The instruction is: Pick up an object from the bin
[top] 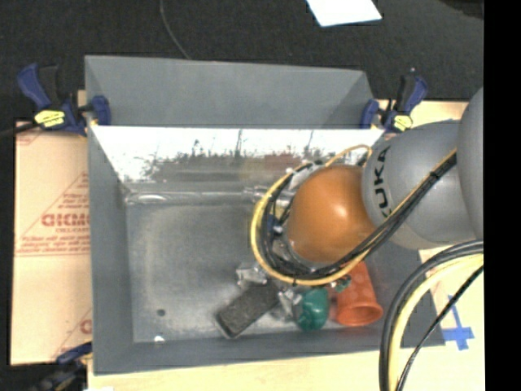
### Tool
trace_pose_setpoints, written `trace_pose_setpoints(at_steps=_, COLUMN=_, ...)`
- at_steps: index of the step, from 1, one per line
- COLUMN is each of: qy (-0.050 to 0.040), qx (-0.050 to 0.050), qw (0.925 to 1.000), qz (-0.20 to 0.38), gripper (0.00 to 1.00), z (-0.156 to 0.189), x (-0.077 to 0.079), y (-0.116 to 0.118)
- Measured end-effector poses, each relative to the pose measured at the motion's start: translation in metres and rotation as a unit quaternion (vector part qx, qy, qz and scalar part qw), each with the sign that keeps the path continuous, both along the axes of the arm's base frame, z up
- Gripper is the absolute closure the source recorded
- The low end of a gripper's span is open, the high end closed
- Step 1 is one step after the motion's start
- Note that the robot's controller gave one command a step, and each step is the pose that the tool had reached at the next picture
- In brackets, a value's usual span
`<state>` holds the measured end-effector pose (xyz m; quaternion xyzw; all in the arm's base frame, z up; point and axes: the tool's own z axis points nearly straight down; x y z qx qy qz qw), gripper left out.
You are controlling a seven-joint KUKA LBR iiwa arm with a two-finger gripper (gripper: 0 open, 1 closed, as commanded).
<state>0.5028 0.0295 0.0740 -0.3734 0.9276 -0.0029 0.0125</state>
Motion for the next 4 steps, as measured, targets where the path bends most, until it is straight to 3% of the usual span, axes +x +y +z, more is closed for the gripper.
trace_pose_setpoints(at_steps=3, qy=-0.0034, qx=0.001, qw=1.0, qz=-0.003, gripper=1.0, z=0.018, x=0.001, y=-0.001)
trace_pose_setpoints(at_steps=4, qy=0.0008, qx=0.001, qw=1.0, qz=-0.003, gripper=1.0, z=0.062, x=-0.001, y=-0.001)
